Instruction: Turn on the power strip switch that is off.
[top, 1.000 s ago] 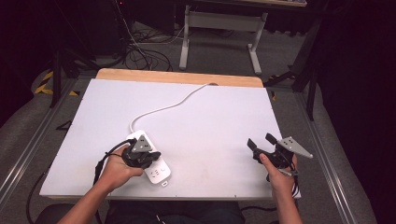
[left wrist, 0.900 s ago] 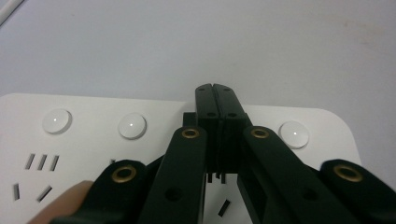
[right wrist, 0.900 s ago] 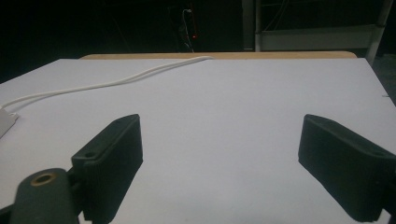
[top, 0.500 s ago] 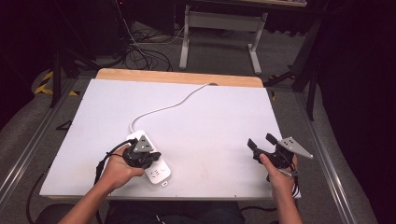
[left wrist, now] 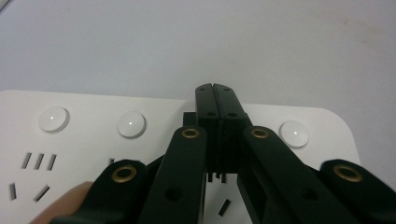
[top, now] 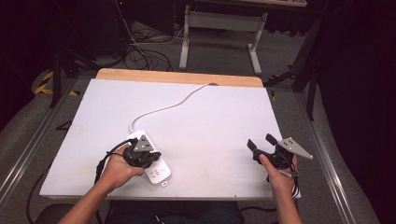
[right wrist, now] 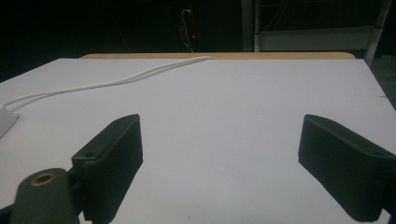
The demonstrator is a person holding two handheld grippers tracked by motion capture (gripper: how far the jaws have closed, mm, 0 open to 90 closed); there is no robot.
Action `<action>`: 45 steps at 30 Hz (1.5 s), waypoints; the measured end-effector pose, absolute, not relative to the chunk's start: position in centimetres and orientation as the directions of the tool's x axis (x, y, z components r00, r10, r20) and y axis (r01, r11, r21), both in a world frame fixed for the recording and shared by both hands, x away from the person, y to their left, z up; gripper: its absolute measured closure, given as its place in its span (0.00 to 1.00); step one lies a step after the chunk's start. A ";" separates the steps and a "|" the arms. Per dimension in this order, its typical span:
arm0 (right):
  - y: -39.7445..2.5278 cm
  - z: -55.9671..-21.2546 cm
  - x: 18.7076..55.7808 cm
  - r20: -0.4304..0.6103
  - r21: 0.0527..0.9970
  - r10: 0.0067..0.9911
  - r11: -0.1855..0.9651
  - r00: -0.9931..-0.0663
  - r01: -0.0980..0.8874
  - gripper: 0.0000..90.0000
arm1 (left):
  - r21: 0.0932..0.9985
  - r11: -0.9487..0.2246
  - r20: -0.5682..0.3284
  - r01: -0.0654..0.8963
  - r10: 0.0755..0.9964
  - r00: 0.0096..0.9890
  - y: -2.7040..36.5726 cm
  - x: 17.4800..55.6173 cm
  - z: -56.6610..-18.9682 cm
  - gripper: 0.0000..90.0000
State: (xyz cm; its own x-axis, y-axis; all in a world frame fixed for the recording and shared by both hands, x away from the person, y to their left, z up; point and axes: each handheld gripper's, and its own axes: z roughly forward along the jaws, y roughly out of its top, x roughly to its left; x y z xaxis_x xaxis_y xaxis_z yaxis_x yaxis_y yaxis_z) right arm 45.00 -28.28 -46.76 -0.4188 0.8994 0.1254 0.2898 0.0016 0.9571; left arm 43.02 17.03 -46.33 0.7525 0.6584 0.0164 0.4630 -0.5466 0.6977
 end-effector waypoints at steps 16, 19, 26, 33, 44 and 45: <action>-28.1 -46.8 45.2 0.128 0.956 0.896 0.003 -0.425 0.295 0.16 | 0.694 -0.542 -0.009 0.475 0.653 0.757 17.2 43.3 -46.2 1.00; -28.1 -46.9 45.3 0.129 0.955 0.895 0.003 -0.427 0.295 0.16 | 0.686 -0.559 0.012 0.466 0.649 0.761 17.1 43.3 -46.1 1.00; -28.1 -46.9 45.4 0.130 0.955 0.896 0.001 -0.425 0.296 0.16 | 0.681 -0.574 0.030 0.455 0.642 0.766 17.1 43.1 -45.9 1.00; -27.9 -46.8 45.5 0.128 0.955 0.892 0.006 -0.434 0.296 0.16 | 0.692 -0.571 0.059 0.442 0.655 0.753 16.9 43.0 -46.0 1.00; -28.1 -46.8 45.6 0.132 0.955 0.892 0.001 -0.432 0.295 0.16 | 0.815 -0.434 0.024 0.385 0.688 0.725 17.8 42.6 -45.7 1.00; -28.1 -46.8 45.6 0.132 0.955 0.892 0.002 -0.432 0.295 0.16 | 0.827 -0.419 0.021 0.376 0.691 0.723 17.8 42.5 -45.6 1.00</action>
State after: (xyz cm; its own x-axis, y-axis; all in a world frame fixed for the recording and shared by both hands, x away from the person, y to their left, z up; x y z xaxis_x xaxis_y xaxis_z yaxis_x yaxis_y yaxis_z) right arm 45.56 -28.13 -46.82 -0.4320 0.8922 0.1315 0.2950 0.0020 0.9555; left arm 42.49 17.85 -45.58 0.7229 0.6906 0.0214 0.3756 -0.4188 0.8268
